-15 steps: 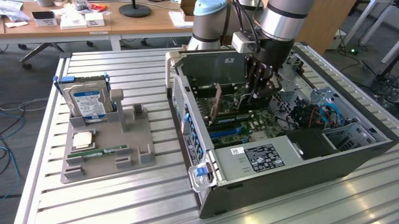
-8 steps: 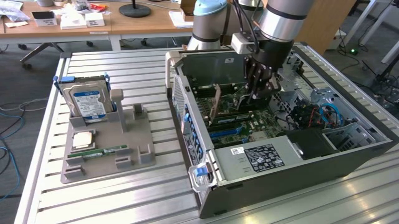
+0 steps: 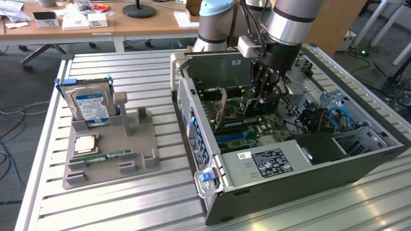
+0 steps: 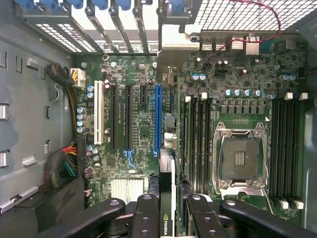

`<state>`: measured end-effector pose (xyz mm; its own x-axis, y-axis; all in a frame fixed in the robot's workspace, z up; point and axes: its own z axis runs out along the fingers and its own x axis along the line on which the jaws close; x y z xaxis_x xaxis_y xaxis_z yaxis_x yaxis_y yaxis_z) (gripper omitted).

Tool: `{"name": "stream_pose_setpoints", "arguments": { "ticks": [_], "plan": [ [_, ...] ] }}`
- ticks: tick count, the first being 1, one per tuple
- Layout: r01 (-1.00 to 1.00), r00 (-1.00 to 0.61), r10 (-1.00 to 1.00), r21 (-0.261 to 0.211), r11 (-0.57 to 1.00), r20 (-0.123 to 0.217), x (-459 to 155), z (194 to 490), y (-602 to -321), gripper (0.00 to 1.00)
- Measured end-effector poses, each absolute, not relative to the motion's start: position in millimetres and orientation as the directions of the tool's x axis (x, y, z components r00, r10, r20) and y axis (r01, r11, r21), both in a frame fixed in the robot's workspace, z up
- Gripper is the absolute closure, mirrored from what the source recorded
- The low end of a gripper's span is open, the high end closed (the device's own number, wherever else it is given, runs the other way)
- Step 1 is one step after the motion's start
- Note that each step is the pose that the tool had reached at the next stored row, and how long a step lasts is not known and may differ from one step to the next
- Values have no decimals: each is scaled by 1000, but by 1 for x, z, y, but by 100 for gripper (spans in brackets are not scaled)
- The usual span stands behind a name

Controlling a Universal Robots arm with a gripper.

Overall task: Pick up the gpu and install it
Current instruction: 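Insert the gpu into the slot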

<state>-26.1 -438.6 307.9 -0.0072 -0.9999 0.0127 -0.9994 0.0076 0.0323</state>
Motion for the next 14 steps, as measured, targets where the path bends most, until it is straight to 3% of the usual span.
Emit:
{"name": "stream_pose_setpoints", "arguments": {
  "ticks": [14],
  "plan": [
    [-999, -6, -1000, 32, 7, 12, -26, 307, -446, 74]
  ]
}}
